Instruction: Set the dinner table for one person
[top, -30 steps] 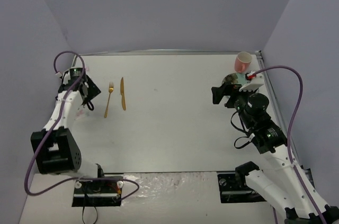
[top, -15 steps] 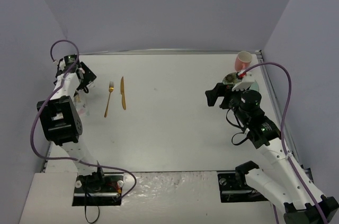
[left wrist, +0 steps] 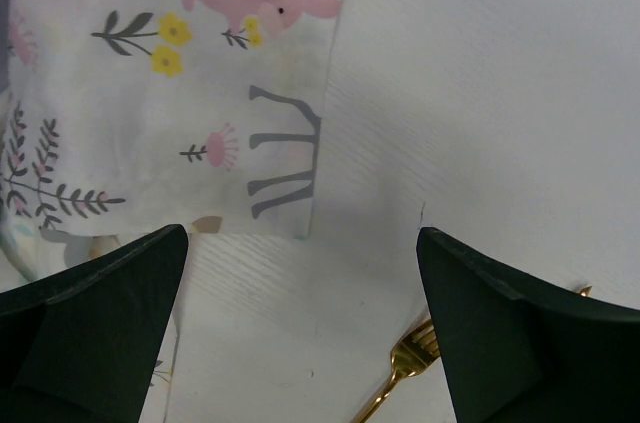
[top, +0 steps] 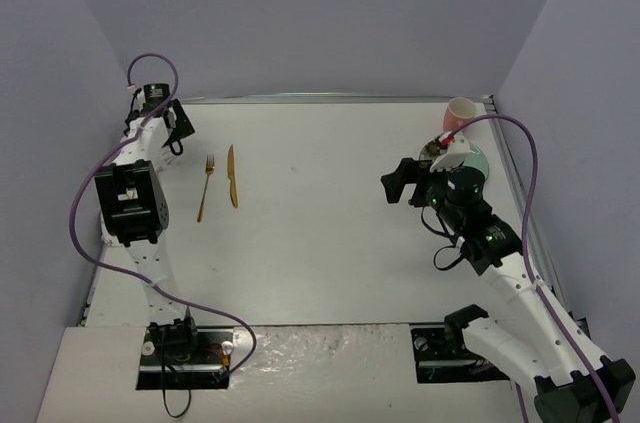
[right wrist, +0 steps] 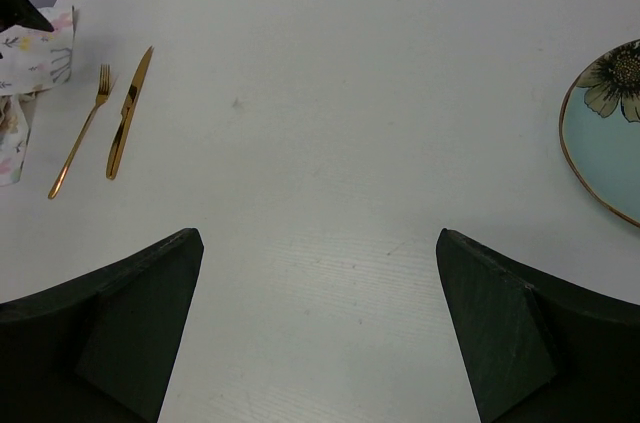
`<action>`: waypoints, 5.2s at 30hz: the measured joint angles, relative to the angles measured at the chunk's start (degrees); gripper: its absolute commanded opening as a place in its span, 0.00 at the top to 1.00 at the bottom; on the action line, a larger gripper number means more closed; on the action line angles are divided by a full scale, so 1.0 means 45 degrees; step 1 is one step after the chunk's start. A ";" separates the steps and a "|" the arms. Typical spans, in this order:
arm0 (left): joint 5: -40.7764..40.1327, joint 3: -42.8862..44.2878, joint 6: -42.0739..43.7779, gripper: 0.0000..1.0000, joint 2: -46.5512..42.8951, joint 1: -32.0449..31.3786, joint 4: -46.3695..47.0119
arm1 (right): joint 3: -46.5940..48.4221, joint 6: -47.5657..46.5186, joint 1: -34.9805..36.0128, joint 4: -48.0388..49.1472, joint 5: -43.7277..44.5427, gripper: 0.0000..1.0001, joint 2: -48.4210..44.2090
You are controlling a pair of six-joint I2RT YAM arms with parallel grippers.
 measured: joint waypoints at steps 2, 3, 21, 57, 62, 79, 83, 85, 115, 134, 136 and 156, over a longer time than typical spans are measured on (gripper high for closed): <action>-0.0132 0.0474 0.0139 0.07 0.0531 -0.0216 -0.0139 | -0.0022 0.0015 0.0000 0.0017 -0.0057 0.00 -0.0003; -0.0191 0.0678 0.0196 0.08 0.0788 -0.0302 -0.0186 | -0.0034 0.0025 0.0000 0.0029 -0.0075 0.00 -0.0001; 0.0119 0.2260 0.0151 0.17 0.2857 0.0037 -0.1340 | -0.0091 0.0108 0.0000 0.0092 -0.0270 0.00 -0.0005; 0.1241 0.0855 -0.0120 1.00 0.2160 0.0863 -0.0690 | -0.0364 0.0242 0.0000 0.0174 -0.0282 0.00 -0.0369; 0.1335 0.0682 -0.0059 1.00 0.1513 0.0992 -0.1642 | -0.0364 0.0264 0.0000 0.0170 -0.0290 0.00 -0.0369; 0.3049 0.9055 -0.0358 1.00 -0.2231 -0.0237 -0.5523 | -0.0364 0.0287 0.0000 0.0167 -0.0483 0.00 -0.1060; 0.3020 0.9317 -0.0690 1.00 -0.3179 -0.3419 -0.5568 | -0.0364 0.0359 0.0000 0.0151 -0.0457 0.00 -0.1547; 0.2908 0.8695 -0.0918 1.00 -0.3713 -0.5654 -0.5187 | -0.0369 0.0412 0.0000 0.0121 -0.0349 0.00 -0.1928; -0.0013 0.4700 -0.0152 1.00 -0.2634 -1.2967 -0.3979 | -0.1221 0.2176 0.0000 -0.2424 0.1370 0.06 -0.1188; -0.1177 0.9144 0.1489 1.00 -0.0808 -1.2194 -0.5324 | -0.2151 0.2186 0.1833 0.0530 0.0408 0.19 0.2421; -0.1462 0.9004 0.1676 1.00 -0.0883 -1.2192 -0.5210 | -0.2233 0.2174 0.2256 0.1013 0.0500 0.19 0.2849; -0.3287 0.8441 0.2180 1.00 -0.0921 -1.2168 -0.4583 | -0.2413 0.2515 0.5912 0.4696 0.4998 0.20 0.7326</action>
